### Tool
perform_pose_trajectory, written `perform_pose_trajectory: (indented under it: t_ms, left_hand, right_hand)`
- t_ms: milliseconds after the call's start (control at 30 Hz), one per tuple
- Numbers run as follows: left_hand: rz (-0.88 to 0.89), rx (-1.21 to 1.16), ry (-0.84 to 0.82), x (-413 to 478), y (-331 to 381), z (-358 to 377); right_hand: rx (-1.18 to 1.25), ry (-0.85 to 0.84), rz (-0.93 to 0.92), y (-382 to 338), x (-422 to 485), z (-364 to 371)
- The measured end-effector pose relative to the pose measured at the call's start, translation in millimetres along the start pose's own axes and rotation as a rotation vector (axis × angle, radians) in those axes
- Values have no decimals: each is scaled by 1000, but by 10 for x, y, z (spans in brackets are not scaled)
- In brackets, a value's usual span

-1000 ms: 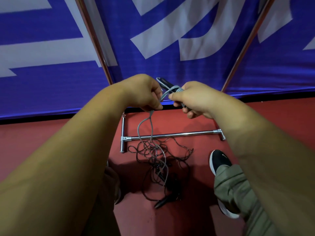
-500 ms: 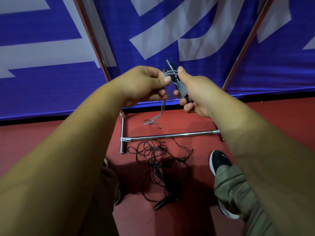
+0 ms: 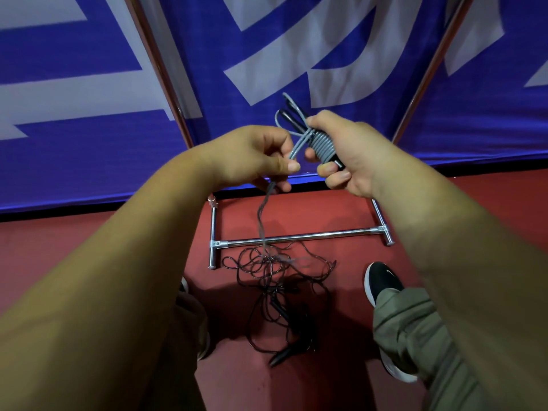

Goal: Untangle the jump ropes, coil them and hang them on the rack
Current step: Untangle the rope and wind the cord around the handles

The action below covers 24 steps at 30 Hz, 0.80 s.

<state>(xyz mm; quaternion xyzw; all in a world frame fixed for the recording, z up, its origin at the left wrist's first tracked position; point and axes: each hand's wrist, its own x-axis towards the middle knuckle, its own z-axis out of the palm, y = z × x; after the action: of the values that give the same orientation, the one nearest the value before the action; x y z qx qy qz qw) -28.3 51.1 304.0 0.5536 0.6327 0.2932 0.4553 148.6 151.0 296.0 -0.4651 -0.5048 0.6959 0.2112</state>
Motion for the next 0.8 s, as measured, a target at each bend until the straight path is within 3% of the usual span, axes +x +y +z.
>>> perform_pose_trajectory:
  t_ms: [100,267,433,633,800]
  left_hand:
    - [-89,135,24,1,19,31]
    - [-227,153,3,-12,48,146]
    - [-89,8,49,36,-78,57]
    - [-112,-107,-115,55,-183,-60]
    - [-96,107,69,111,-209,-13]
  right_hand:
    - [6,-16,16,28,-19,5]
    - [48,-32,18,32,-35,33]
    - [149,-109,23,-20,-40,30]
    - [136,-134,35,-29,-64,26]
    - [111,-256,113,-27,-122,31]
